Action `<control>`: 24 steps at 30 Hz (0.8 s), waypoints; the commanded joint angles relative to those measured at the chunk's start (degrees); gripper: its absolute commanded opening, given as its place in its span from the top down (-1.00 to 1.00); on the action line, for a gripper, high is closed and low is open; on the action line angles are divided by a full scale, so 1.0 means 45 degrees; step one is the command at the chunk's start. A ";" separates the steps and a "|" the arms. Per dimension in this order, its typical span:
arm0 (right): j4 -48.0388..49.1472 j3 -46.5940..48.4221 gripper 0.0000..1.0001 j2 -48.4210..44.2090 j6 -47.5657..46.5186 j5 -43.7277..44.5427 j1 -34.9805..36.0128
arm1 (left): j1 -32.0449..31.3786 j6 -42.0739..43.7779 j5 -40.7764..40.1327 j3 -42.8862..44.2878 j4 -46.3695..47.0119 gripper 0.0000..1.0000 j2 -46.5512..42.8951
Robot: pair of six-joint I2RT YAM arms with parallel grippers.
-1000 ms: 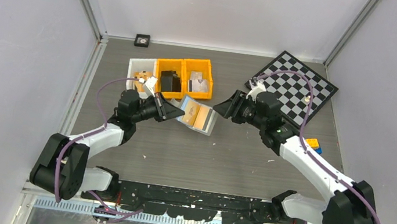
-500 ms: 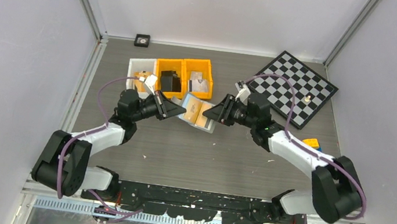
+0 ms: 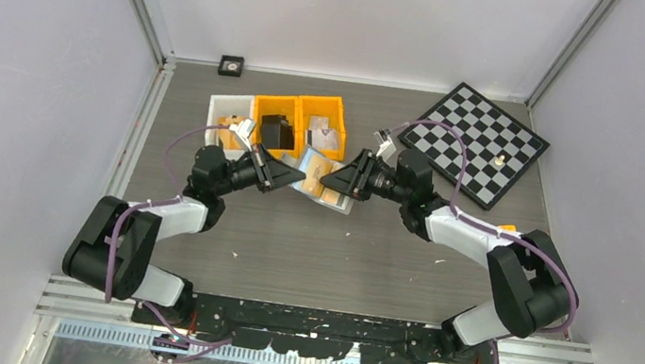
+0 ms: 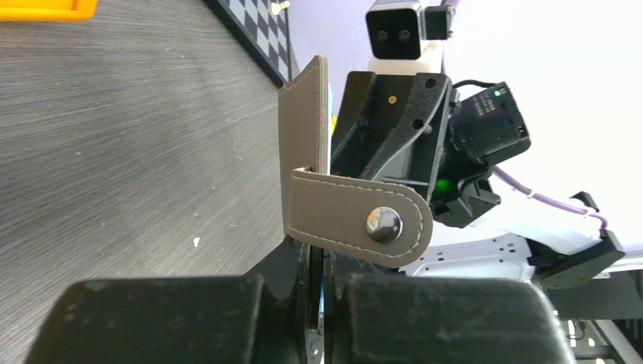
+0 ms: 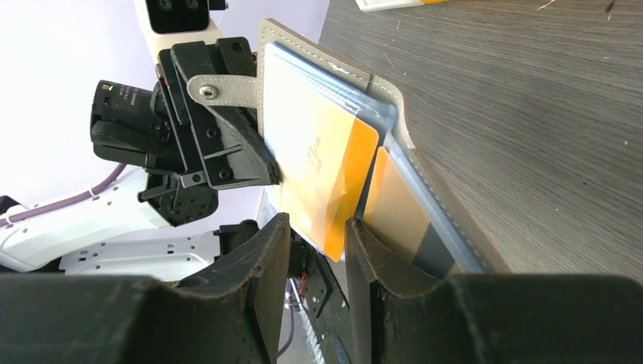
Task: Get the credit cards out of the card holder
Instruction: Remove the credit card from the card holder.
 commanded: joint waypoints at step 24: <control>0.2856 -0.0313 0.17 0.0578 0.1541 -0.0361 -0.0245 | 0.0008 -0.1835 0.1004 0.0013 0.3875 1.00 0.0870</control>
